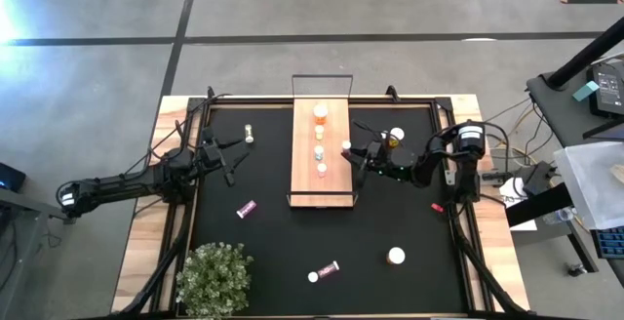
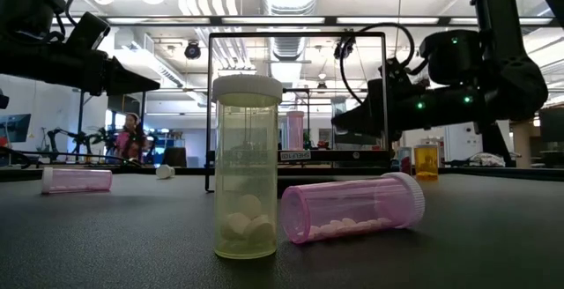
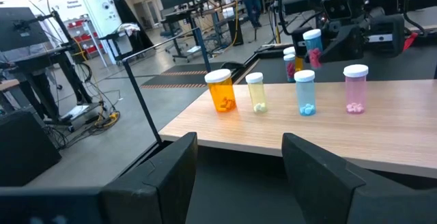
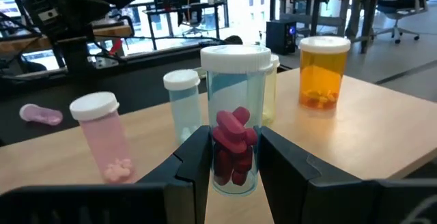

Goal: Pick and place medicine bottles onto shelf by color
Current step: Put the bottom blue medicine bottle on the shelf aligned with the other blue medicine bottle

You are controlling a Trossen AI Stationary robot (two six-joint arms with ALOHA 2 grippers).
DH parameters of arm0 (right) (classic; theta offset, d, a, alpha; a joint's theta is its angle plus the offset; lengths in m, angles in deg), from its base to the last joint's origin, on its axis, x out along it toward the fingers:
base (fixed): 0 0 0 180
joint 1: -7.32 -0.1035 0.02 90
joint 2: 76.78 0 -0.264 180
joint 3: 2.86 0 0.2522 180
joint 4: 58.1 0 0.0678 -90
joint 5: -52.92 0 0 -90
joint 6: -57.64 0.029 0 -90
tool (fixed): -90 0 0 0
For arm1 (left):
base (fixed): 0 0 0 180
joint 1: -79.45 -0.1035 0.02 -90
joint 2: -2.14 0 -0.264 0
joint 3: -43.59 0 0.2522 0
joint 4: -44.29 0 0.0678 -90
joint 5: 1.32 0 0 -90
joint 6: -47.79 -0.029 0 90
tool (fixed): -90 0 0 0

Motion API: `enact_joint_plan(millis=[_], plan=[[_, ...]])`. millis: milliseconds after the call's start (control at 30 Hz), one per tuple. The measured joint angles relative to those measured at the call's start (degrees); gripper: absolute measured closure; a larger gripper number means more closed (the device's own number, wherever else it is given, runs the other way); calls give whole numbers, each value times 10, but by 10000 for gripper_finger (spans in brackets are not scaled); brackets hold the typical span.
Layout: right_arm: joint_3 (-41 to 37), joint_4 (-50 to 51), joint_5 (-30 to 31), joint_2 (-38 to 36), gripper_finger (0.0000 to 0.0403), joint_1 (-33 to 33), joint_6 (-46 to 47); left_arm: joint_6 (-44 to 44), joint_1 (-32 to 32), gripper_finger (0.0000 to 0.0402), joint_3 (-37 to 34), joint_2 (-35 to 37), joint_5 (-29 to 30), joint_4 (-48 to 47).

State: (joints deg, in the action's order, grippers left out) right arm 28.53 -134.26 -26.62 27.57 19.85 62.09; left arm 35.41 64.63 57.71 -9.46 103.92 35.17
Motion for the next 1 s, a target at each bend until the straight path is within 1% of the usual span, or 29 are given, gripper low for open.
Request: enact_joint_plan(millis=[133,333,700,900,1000], plan=[[6,0,3,8,305,0,0,0,0,203,0,0,0,0],[24,0,31,27,305,0,0,0,0,203,0,0,0,0],[37,2,30,44,305,-2,7,0,0,203,0,0,0,0],[37,1,25,53,305,-3,-4,0,0,203,0,0,0,0],[37,1,13,53,305,-3,-5,0,0,203,0,0,0,0]])
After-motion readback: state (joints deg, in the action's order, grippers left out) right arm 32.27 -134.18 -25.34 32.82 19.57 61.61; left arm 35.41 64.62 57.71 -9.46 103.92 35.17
